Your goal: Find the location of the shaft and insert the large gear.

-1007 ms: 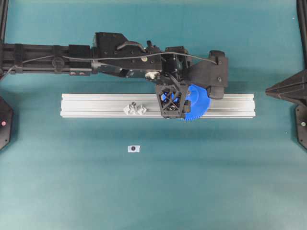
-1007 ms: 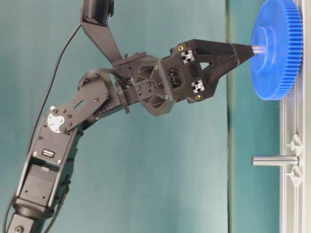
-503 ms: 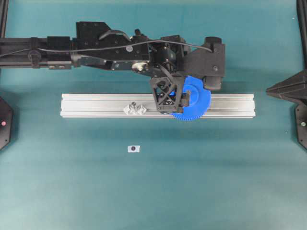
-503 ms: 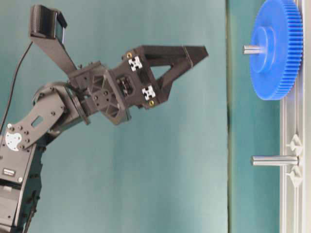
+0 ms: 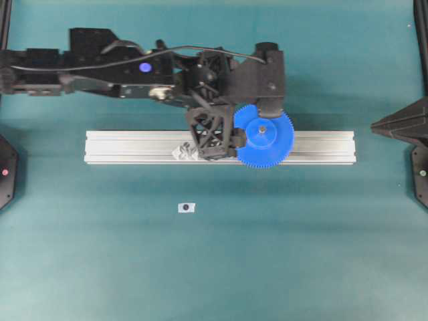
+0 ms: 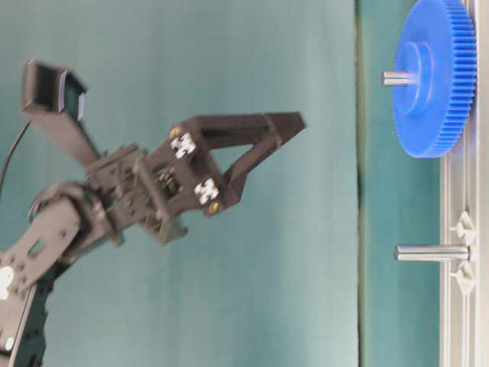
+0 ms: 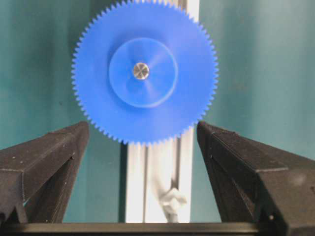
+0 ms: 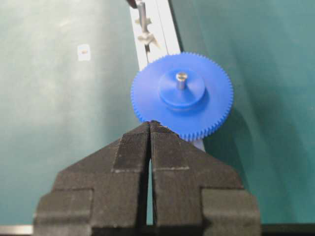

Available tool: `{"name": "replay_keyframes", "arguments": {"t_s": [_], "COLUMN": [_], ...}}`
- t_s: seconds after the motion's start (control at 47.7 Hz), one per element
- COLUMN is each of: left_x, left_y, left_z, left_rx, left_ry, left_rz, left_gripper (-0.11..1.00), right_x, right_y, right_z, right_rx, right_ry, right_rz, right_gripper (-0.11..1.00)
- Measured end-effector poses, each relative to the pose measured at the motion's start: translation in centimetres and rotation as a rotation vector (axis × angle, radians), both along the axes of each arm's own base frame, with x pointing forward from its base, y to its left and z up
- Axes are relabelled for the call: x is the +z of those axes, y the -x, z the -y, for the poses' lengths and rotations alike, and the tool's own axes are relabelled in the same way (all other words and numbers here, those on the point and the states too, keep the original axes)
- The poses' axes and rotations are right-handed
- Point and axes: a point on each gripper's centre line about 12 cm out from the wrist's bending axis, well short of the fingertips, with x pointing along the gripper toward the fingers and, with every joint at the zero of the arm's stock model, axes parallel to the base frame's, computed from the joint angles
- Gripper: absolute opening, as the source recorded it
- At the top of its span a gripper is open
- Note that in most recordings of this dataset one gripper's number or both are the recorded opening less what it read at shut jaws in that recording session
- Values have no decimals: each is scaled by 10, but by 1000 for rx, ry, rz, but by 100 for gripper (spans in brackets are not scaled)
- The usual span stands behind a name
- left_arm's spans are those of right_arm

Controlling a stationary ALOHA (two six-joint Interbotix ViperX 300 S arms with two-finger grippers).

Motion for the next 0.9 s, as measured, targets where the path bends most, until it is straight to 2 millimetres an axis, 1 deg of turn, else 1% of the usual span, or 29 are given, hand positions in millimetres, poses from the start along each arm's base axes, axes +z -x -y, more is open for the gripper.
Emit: {"name": "replay_keyframes", "arguments": {"t_s": [0.252,0.419,0.566,0.587,0.755,0.902], "left_x": [4,0,6,9,8,13], "left_y": [11,13,18,19,31,40], "left_z": [7,12,13,13,14,15], "left_rx": [13,9,20,22,30,43], "left_ry": [17,23,31,32,38,48], "left_rz": [39,29,46,55,66,95], "left_gripper": [90,90,90,90,90,90], "right_x": [0,1,1,0,0,1], "right_y": [0,0,0,0,0,1], "right_z": [0,0,0,0,0,0], "right_rx": [0,-1,-1,0,-1,-1], "right_ry": [0,-3,-3,0,-3,-2], "right_rz": [0,2,2,0,0,5], "right_gripper": [0,0,0,0,0,0]}}
